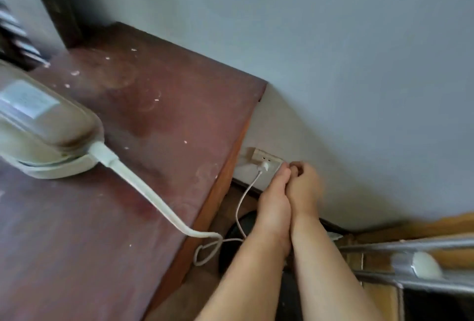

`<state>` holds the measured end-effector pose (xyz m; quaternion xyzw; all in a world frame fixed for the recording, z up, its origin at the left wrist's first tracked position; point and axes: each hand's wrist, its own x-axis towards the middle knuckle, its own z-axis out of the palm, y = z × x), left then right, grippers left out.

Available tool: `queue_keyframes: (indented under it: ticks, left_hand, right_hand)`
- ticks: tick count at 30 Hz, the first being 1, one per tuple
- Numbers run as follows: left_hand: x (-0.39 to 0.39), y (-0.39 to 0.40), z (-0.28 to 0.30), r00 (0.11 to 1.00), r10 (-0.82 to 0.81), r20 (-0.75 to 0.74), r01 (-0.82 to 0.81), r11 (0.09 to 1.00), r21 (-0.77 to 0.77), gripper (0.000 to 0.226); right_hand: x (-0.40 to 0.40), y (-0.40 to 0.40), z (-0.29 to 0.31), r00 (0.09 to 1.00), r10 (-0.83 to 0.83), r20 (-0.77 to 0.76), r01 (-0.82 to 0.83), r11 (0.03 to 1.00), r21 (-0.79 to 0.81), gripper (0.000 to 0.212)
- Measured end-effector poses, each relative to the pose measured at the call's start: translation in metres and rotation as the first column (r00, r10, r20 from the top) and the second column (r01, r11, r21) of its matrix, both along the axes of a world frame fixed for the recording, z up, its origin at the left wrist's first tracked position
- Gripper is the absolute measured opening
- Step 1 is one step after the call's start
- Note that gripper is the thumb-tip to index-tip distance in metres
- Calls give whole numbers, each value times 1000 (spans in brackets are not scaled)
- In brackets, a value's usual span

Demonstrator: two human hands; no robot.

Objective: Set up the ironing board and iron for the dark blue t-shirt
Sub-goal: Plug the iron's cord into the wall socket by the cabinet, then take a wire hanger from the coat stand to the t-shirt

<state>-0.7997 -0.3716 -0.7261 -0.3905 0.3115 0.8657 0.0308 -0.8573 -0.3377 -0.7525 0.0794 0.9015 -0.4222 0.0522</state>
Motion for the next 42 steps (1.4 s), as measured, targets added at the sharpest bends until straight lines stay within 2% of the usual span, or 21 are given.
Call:
queue_keyframes:
  ticks: [4, 7, 11, 15, 18, 21, 29, 33, 35, 38, 40, 42]
  left_hand:
    - [27, -10, 93, 999, -46, -21, 46, 999, 5, 25]
    - [43, -20, 158, 1000, 7, 8, -7, 999, 45, 24]
    - [62, -39, 267, 1000, -16, -19, 15, 1000, -15, 24]
    - [77, -56, 364, 997, -81, -16, 75, 974, -214, 34]
    - [92, -56, 417, 983, -183, -10, 166, 915, -369, 35]
    - [114, -53, 457, 973, -227, -30, 193, 883, -428, 38]
    - [146, -21, 493, 919, -394, -15, 345, 822, -454, 31]
    - [160, 5, 506, 874, -484, 25, 422, 734, -533, 23]
    - [164, 19, 510, 840, -541, 46, 449, 645, -618, 29]
    - [168, 36, 511, 836, -546, 50, 404, 552, -729, 50]
    - [168, 42, 512, 852, -522, 39, 355, 521, -777, 49]
    - [163, 48, 516, 870, -491, 50, 342, 527, -778, 48]
  right_hand:
    - [29, -8, 87, 1000, -6, -20, 7, 999, 36, 17]
    - [43, -19, 150, 1000, -8, 18, 8, 1000, 19, 20]
    - [60, -37, 258, 1000, 22, 20, -21, 1000, -18, 16]
    - [80, -54, 364, 999, 43, -24, -45, 997, -55, 17]
    - [101, -52, 422, 999, 50, -15, -51, 993, -103, 19]
    - [123, -42, 465, 999, 44, -10, -45, 991, -128, 19]
    - [174, 2, 505, 998, -59, 19, 61, 986, -156, 21]
    - [192, 32, 515, 995, -99, 13, 100, 987, -125, 23]
    - [195, 47, 521, 995, -101, 13, 101, 987, -128, 25]
    - [200, 66, 529, 991, -118, 63, 127, 976, -177, 22]
    - [203, 78, 534, 984, -162, 75, 175, 961, -216, 15]
    - [204, 91, 541, 986, -161, 32, 165, 968, -190, 17]
